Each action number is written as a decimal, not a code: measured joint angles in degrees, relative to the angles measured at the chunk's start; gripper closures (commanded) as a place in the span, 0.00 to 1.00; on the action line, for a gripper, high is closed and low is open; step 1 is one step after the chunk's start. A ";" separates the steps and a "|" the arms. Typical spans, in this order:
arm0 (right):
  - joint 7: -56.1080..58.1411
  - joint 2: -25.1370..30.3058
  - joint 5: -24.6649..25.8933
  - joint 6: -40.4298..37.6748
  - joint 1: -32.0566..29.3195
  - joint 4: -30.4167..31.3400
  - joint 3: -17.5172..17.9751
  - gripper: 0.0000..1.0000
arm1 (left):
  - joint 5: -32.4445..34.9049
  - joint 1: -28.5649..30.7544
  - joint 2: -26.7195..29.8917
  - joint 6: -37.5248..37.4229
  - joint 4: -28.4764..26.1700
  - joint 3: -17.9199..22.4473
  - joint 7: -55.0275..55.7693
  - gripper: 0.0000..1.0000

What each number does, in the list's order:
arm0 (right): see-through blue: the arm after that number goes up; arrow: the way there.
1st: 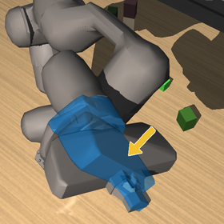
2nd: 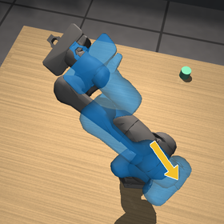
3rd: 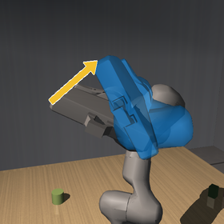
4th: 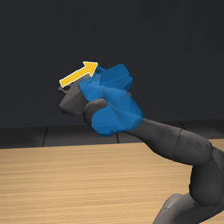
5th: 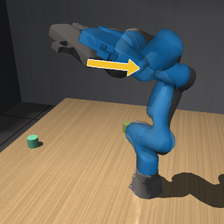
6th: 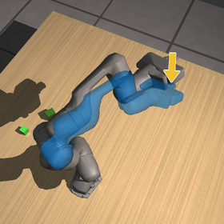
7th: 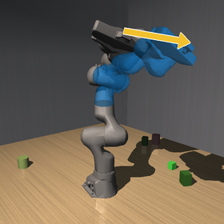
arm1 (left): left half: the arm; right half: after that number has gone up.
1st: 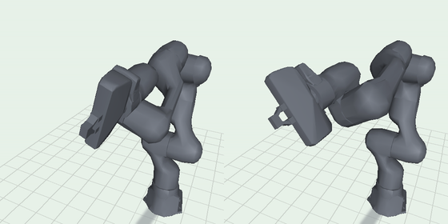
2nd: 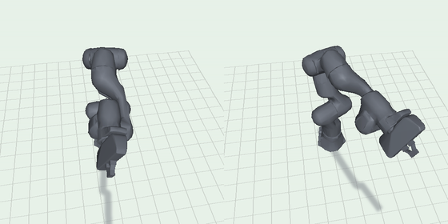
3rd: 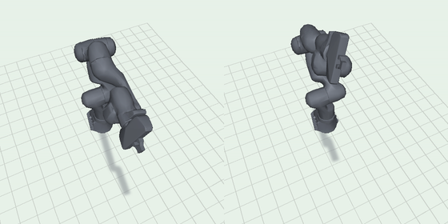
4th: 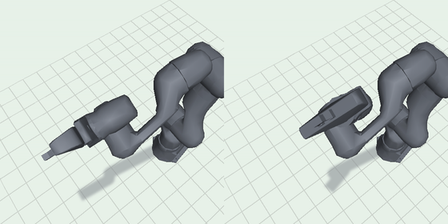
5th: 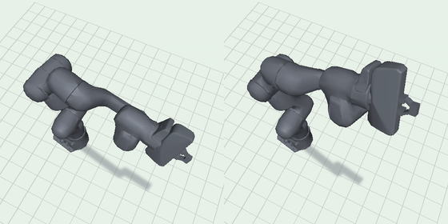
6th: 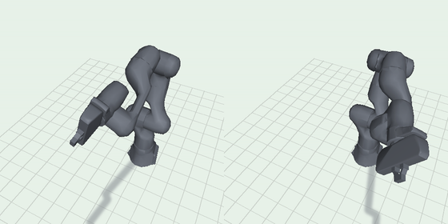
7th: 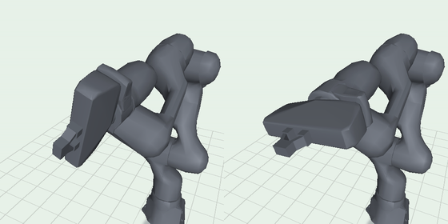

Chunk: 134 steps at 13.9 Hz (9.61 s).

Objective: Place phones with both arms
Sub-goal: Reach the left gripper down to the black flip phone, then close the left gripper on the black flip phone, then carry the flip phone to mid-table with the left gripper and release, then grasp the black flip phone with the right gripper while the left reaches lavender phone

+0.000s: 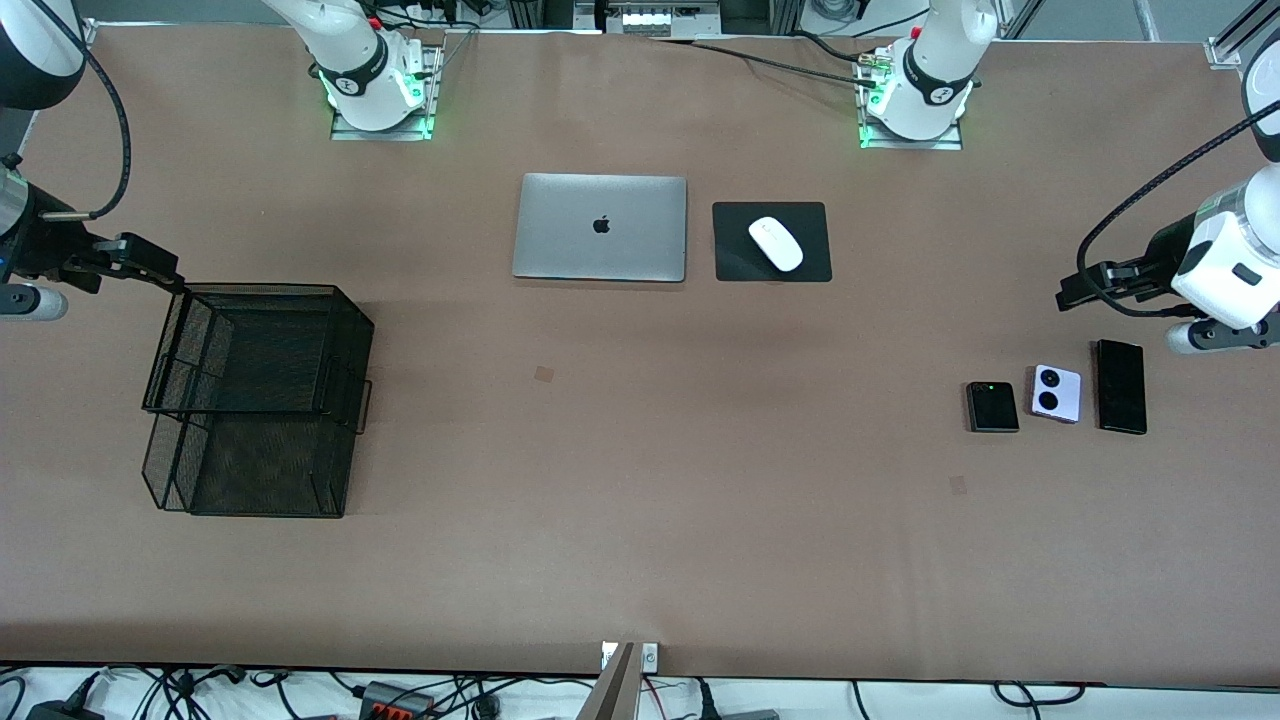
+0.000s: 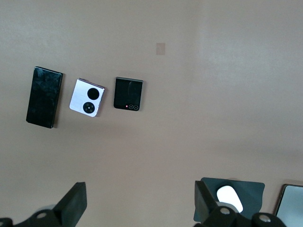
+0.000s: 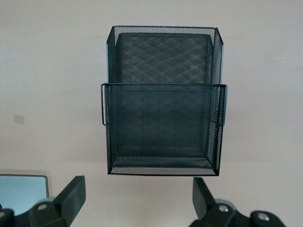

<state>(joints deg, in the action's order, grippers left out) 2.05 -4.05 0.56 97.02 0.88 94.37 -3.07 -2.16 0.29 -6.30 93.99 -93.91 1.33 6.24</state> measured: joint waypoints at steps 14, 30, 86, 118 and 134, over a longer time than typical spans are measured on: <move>0.03 0.13 0.01 -0.23 -0.54 0.00 0.31 0.00 | 0.05 1.01 -3.74 5.84 -2.53 -0.08 -7.13 0.00; 0.03 0.37 0.25 -0.16 -0.61 0.00 0.23 0.00 | 0.15 3.98 -23.08 48.03 -20.47 -0.11 -17.27 0.00; 0.12 -7.48 0.14 7.08 1.53 0.48 0.83 0.00 | -29.82 -48.71 -51.79 45.94 32.04 12.84 36.82 0.74; -0.12 -17.04 -3.52 14.16 13.95 -0.02 1.05 0.00 | -17.47 -29.71 -40.47 46.52 19.04 -1.23 13.92 0.00; -18.36 -33.68 -4.16 31.31 30.74 -6.76 1.36 0.00 | -1.48 13.89 -20.40 37.61 -10.85 -4.25 -34.36 0.00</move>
<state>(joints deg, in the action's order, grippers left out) -16.31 -37.73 -3.60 128.33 31.63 87.61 -1.71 -3.64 14.18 -26.70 131.61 -104.76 -2.92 -28.12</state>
